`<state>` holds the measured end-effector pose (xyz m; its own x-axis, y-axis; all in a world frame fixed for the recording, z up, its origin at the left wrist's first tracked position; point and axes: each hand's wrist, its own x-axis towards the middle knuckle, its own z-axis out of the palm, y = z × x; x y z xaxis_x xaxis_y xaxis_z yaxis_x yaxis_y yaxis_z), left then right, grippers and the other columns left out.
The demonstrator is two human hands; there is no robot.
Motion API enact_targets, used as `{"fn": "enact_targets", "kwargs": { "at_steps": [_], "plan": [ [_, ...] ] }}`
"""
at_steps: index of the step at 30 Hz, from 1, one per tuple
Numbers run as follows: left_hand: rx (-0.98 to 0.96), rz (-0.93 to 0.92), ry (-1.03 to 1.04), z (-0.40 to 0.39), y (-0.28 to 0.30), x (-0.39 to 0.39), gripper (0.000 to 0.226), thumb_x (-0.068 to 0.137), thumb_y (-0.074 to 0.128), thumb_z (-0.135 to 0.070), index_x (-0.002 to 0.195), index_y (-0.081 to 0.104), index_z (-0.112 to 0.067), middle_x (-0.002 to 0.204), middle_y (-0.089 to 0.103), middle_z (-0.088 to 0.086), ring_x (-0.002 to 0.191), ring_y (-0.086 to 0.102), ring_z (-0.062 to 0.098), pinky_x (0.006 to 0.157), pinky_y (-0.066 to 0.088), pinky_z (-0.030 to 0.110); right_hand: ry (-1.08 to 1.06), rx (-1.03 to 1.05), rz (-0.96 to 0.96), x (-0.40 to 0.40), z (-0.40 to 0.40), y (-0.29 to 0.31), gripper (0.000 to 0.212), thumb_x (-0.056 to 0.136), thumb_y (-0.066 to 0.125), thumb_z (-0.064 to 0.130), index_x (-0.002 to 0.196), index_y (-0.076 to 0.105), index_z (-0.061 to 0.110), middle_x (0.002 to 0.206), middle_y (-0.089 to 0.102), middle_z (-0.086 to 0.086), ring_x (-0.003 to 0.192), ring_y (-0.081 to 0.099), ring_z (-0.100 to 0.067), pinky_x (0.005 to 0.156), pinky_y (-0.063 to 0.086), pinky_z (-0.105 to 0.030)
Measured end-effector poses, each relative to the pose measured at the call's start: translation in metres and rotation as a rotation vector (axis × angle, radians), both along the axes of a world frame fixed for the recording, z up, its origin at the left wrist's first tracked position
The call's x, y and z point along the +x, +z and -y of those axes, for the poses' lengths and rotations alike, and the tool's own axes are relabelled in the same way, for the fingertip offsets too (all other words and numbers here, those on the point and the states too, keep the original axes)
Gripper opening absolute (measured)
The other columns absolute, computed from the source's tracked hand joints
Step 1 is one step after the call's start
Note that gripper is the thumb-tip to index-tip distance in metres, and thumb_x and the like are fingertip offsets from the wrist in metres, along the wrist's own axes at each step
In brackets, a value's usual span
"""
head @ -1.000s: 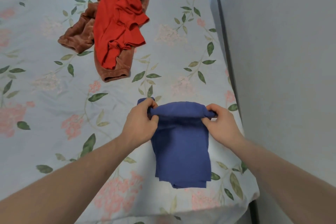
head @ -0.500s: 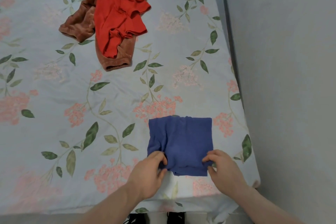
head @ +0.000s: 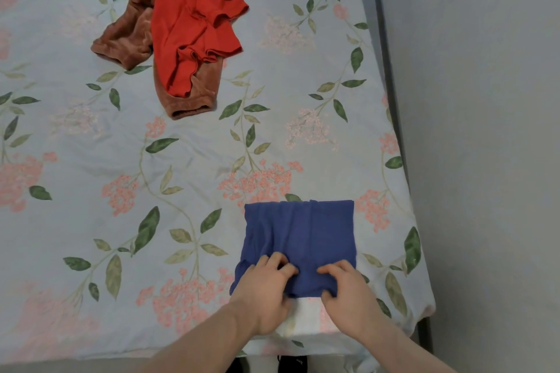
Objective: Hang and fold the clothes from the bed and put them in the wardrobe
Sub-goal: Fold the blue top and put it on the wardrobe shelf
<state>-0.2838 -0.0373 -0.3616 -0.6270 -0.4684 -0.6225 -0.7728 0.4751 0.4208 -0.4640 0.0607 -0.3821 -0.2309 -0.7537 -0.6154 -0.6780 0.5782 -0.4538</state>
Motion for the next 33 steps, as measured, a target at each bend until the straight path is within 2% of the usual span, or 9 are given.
{"fn": "enact_targets", "kwargs": {
  "at_steps": [4, 6, 8, 11, 13, 16, 23, 30, 33],
  "plan": [
    [0.016, 0.002, -0.027, -0.009, -0.004, 0.0, 0.058, 0.089, 0.053, -0.035, 0.146, 0.041, -0.035, 0.146, 0.034, -0.01, 0.126, 0.04, 0.019, 0.102, 0.038, 0.035, -0.056, 0.001, 0.038, -0.002, -0.001, -0.004, 0.043, 0.085, 0.063, 0.017, 0.126, 0.062, 0.03, 0.117, 0.051, 0.013, 0.107, 0.058, -0.013, 0.092, 0.047, -0.023],
    [0.089, 0.032, -0.052, -0.012, -0.006, 0.007, 0.061, 0.087, 0.056, -0.036, 0.146, 0.041, -0.035, 0.148, 0.032, -0.012, 0.13, 0.038, 0.018, 0.105, 0.036, 0.035, -0.059, 0.015, 0.073, -0.003, -0.001, -0.005, 0.038, 0.084, 0.064, 0.016, 0.119, 0.066, 0.032, 0.113, 0.054, 0.014, 0.102, 0.058, -0.006, 0.088, 0.042, -0.011],
    [0.084, -0.069, 0.157, -0.006, -0.007, 0.008, 0.054, 0.085, 0.057, -0.036, 0.139, 0.05, -0.035, 0.14, 0.04, -0.017, 0.127, 0.044, 0.012, 0.106, 0.036, 0.032, -0.226, -0.035, 0.093, -0.007, 0.006, -0.001, 0.032, 0.083, 0.066, 0.012, 0.105, 0.065, 0.035, 0.108, 0.058, 0.012, 0.092, 0.058, -0.001, 0.082, 0.043, -0.008],
    [-0.047, -0.282, 0.642, 0.013, -0.007, 0.003, 0.045, 0.078, 0.063, -0.031, 0.122, 0.059, -0.03, 0.123, 0.048, -0.015, 0.11, 0.052, 0.008, 0.096, 0.044, 0.028, -0.588, -0.157, 0.079, -0.021, 0.023, 0.0, 0.035, 0.085, 0.072, 0.015, 0.113, 0.059, 0.03, 0.115, 0.057, 0.008, 0.097, 0.057, -0.005, 0.088, 0.051, -0.028],
    [-0.13, -0.258, 0.869, 0.029, -0.009, 0.002, 0.049, 0.077, 0.07, -0.027, 0.124, 0.056, -0.023, 0.125, 0.049, -0.008, 0.106, 0.048, 0.01, 0.09, 0.042, 0.027, -0.729, -0.111, 0.1, -0.031, 0.036, -0.001, 0.054, 0.086, 0.077, 0.024, 0.132, 0.05, 0.025, 0.126, 0.051, 0.006, 0.11, 0.055, -0.016, 0.095, 0.052, -0.041],
    [0.037, -0.095, 1.087, 0.049, -0.016, 0.006, 0.071, 0.076, 0.079, -0.033, 0.137, 0.046, -0.016, 0.131, 0.05, -0.001, 0.116, 0.053, 0.02, 0.095, 0.047, 0.035, -0.83, -0.025, 0.19, -0.044, 0.051, -0.004, 0.073, 0.084, 0.081, 0.033, 0.145, 0.041, 0.022, 0.131, 0.05, 0.0, 0.115, 0.055, -0.023, 0.096, 0.052, -0.046],
    [0.523, -0.103, 1.176, 0.073, -0.026, 0.017, 0.049, 0.077, 0.086, -0.035, 0.11, 0.057, -0.015, 0.108, 0.067, 0.001, 0.094, 0.068, 0.019, 0.075, 0.055, 0.032, -0.892, 0.086, 0.536, -0.055, 0.065, -0.004, 0.07, 0.087, 0.08, 0.032, 0.14, 0.034, 0.033, 0.125, 0.059, 0.003, 0.102, 0.064, -0.016, 0.066, 0.05, -0.031],
    [0.641, -0.147, 1.191, 0.064, -0.024, 0.013, 0.024, 0.091, 0.072, -0.023, 0.114, 0.067, -0.018, 0.109, 0.074, -0.001, 0.094, 0.071, 0.015, 0.07, 0.054, 0.024, -0.811, 0.066, 0.511, -0.049, 0.058, -0.009, 0.059, 0.088, 0.079, 0.029, 0.136, 0.044, 0.032, 0.126, 0.063, 0.002, 0.103, 0.067, -0.02, 0.076, 0.056, -0.035],
    [0.75, -0.189, 1.258, 0.061, -0.02, 0.01, 0.024, 0.095, 0.068, -0.018, 0.119, 0.065, -0.017, 0.111, 0.074, 0.0, 0.095, 0.072, 0.016, 0.068, 0.055, 0.024, -0.808, 0.076, 0.535, -0.049, 0.057, -0.01, 0.051, 0.09, 0.076, 0.028, 0.132, 0.048, 0.032, 0.127, 0.063, 0.004, 0.107, 0.066, -0.022, 0.088, 0.057, -0.044]
  ]
}}
